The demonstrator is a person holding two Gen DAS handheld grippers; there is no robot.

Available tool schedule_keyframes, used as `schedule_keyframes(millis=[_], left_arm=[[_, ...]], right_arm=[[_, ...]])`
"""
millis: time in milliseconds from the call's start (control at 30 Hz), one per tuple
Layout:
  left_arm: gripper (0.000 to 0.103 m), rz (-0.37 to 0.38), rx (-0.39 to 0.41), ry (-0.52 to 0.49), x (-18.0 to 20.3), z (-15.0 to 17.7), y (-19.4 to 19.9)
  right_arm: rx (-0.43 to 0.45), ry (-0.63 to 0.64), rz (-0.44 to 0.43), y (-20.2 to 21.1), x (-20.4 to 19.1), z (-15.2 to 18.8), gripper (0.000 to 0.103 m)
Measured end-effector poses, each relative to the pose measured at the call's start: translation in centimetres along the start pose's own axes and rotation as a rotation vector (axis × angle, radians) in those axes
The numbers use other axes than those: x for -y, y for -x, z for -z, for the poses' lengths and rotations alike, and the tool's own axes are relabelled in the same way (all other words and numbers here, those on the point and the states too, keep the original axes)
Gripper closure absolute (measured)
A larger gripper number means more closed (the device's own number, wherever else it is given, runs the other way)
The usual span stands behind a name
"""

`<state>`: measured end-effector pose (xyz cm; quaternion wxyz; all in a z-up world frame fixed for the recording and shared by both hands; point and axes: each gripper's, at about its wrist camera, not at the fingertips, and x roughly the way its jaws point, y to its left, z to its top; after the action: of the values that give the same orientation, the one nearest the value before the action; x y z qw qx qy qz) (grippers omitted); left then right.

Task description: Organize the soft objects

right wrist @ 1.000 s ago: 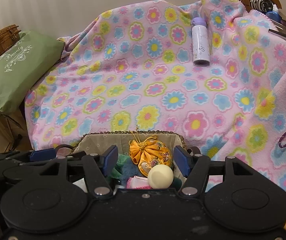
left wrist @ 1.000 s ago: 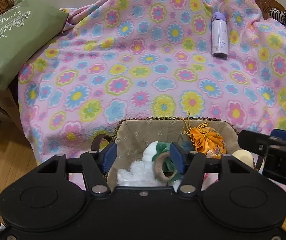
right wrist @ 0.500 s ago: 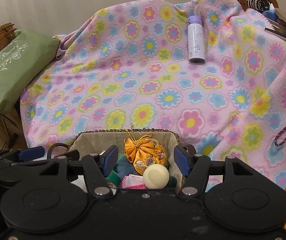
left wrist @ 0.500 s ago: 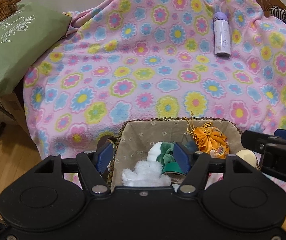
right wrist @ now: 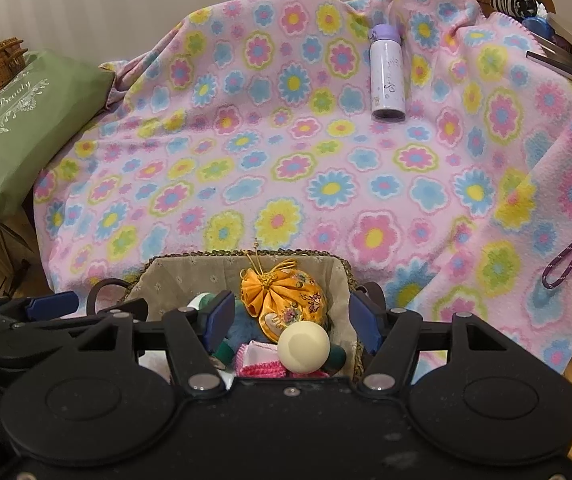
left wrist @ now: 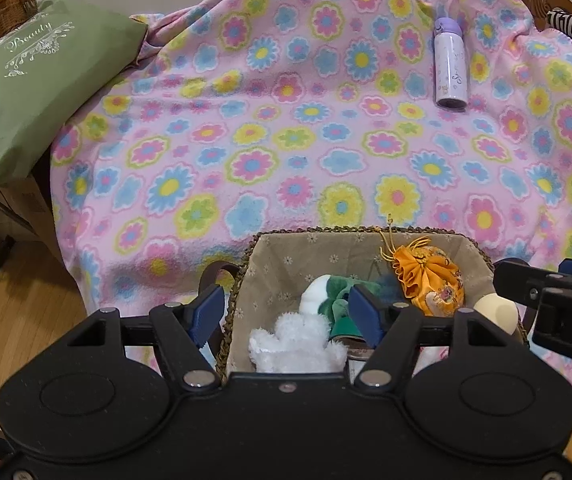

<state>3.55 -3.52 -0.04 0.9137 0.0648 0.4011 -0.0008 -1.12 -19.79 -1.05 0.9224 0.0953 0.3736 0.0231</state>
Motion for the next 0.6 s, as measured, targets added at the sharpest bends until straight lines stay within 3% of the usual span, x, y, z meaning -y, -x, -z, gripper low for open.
schedule_keyframes(millis=[600], left_arm=[[0.036,0.014,-0.037,0.006,-0.09,-0.05,-0.15]], right_arm=[[-0.053,-0.004,0.007,-0.40,0.23,0.07,0.040]])
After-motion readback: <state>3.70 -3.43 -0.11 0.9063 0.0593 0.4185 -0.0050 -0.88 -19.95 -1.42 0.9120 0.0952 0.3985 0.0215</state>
